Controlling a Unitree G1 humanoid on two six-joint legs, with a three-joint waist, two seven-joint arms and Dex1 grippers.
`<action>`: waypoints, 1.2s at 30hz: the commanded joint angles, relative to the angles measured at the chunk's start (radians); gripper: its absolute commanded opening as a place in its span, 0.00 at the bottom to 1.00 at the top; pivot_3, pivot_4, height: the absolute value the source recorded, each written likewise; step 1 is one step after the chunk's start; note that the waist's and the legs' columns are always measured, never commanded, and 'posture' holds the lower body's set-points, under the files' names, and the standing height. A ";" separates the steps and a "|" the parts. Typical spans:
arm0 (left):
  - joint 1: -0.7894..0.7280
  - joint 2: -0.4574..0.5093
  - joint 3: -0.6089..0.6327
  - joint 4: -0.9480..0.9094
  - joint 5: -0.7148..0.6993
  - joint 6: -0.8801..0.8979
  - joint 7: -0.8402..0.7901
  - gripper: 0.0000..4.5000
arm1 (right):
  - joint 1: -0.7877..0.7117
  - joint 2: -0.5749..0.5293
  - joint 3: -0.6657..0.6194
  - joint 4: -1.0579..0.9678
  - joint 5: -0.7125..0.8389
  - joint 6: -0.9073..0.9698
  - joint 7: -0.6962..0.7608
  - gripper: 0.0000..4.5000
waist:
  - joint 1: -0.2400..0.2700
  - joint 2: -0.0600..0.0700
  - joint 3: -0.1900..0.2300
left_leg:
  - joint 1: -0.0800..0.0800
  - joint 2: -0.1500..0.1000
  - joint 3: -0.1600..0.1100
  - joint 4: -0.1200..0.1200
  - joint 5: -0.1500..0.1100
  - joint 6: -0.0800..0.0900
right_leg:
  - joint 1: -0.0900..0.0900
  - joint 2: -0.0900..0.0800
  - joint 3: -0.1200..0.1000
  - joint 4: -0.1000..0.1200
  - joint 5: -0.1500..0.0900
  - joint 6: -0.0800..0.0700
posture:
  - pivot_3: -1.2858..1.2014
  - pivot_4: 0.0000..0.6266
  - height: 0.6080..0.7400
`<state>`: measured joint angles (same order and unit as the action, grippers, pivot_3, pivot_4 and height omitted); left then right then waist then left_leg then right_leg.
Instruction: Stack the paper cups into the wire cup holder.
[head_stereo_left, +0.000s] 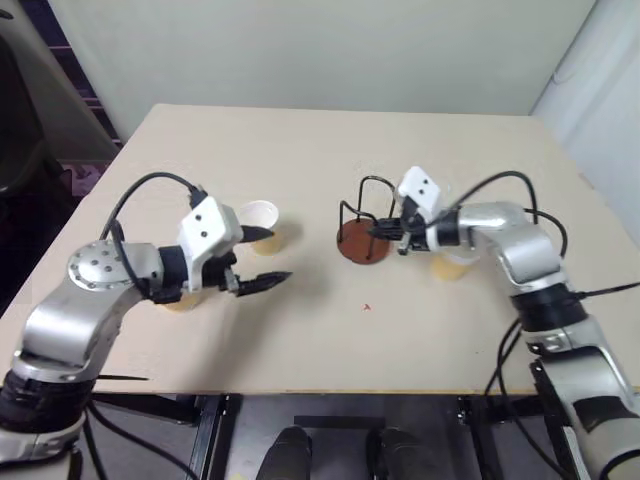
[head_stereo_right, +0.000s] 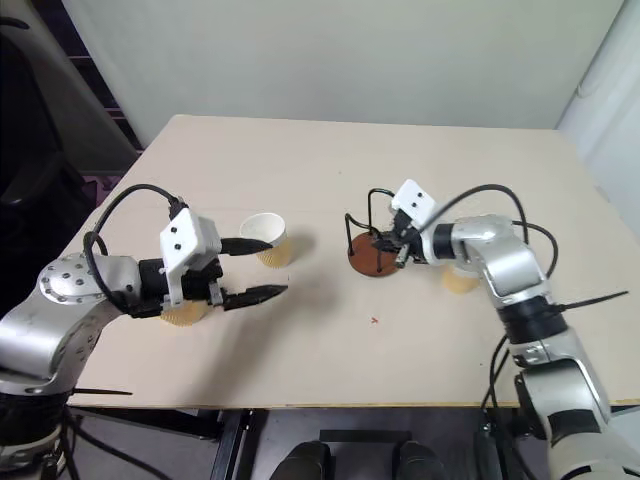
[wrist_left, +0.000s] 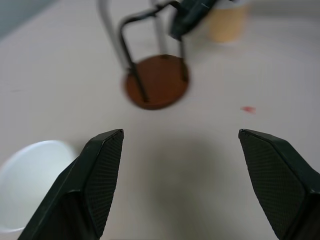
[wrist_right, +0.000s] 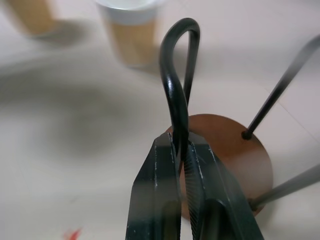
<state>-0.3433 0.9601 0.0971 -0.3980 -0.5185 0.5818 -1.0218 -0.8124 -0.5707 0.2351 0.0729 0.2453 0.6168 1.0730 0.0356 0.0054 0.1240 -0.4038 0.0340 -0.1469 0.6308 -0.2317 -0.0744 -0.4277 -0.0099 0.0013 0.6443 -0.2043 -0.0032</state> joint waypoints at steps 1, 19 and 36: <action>0.033 0.062 0.011 -0.055 -0.024 -0.029 -0.107 0.88 | 0.031 -0.060 -0.002 -0.081 0.043 -0.068 0.137 0.00 | -0.001 0.000 0.000 | 0.000 0.000 0.001 0.000 0.000 0.000 | 0.000 0.001 0.000 0.000 0.000 0.000 | 0.52 0.24 1.00; 0.060 0.104 -0.026 -0.053 0.029 -0.056 -0.163 0.88 | 0.134 -0.169 0.071 -0.169 0.056 -0.128 0.361 0.12 | -0.006 0.000 0.000 | 0.004 0.005 0.000 0.001 0.001 0.007 | 0.002 0.004 0.003 0.001 -0.001 -0.011 | 0.52 0.24 1.00; -0.202 -0.091 -0.019 0.046 0.023 -0.053 0.051 0.88 | 0.008 -0.442 -0.116 0.072 -0.046 -0.254 0.326 0.99 | 0.000 0.000 0.000 | 0.005 0.004 0.008 0.001 0.001 0.008 | 0.009 0.003 0.005 0.000 0.001 -0.008 | 0.52 0.24 1.00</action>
<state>-0.5324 0.8833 0.1150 -0.3636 -0.5434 0.5425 -1.0147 -0.7922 -1.0068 0.1267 0.0782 0.2477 0.4080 1.4309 0.0356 0.0050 0.1237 -0.3947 0.0383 -0.1381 0.6321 -0.2311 -0.0654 -0.4155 -0.0072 0.0073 0.6434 -0.2037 -0.0106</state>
